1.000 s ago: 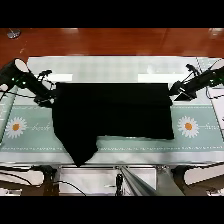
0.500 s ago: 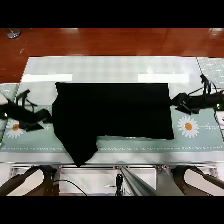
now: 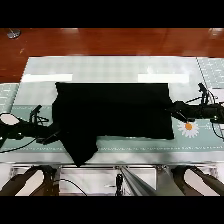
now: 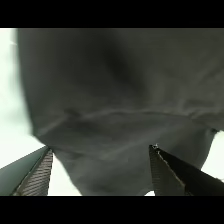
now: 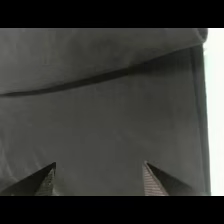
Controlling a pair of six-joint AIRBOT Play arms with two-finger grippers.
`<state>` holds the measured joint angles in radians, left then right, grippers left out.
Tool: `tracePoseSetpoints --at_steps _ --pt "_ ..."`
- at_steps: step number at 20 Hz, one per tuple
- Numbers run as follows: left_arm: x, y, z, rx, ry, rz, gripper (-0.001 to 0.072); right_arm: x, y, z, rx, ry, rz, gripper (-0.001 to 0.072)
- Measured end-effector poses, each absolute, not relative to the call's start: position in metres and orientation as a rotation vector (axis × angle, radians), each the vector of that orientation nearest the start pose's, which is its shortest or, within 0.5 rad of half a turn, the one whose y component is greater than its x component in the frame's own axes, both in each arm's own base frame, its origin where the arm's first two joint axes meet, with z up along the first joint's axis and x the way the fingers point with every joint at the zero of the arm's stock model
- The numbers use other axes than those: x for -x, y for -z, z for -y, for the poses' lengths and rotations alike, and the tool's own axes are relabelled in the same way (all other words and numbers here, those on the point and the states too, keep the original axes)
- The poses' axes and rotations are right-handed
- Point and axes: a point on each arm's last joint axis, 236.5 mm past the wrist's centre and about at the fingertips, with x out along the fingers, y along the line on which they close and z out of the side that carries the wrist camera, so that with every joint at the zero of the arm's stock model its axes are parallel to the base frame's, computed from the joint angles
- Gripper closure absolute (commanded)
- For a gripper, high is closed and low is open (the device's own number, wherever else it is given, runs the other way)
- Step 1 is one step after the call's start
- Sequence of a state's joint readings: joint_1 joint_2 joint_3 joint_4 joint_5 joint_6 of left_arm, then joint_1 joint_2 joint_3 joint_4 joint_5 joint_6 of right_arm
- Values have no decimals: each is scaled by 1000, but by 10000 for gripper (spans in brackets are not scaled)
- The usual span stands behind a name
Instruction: Fold the shirts.
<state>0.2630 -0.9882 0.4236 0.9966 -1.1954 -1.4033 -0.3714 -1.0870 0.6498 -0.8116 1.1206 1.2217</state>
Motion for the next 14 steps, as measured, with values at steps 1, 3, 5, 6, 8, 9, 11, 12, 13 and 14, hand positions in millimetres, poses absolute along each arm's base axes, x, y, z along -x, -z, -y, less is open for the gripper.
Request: tracePoseSetpoints --at_steps 1,3,5,6,8,9,11,12,13,14 --pt "-191 93 77 704 164 -1584 5 -300 37 -41 -747 -222 -1243 86" --pt "-189 92 87 694 200 -1589 6 -300 35 -43 -757 -227 -1237 86" --pt "-186 93 98 688 229 -1595 6 -303 32 -39 -773 -216 -1221 86" --pt "-181 94 105 686 247 -1610 10 -305 29 -32 -787 -201 -1210 86" --pt "-170 99 113 688 262 -1636 607 -307 24 -9 -832 -145 -1182 86" --pt "-168 104 112 675 252 -1639 675 -302 24 3 -848 -116 -1187 86" --pt "-168 108 113 667 246 -1630 678 -281 31 21 -866 -51 -1235 87" --pt "-169 107 115 678 252 -1625 678 -266 37 25 -868 -20 -1274 87" --pt "-170 106 117 687 259 -1617 678 -252 43 25 -873 4 -1315 87" --pt "-175 105 120 705 262 -1595 678 -239 50 22 -874 18 -1356 88"
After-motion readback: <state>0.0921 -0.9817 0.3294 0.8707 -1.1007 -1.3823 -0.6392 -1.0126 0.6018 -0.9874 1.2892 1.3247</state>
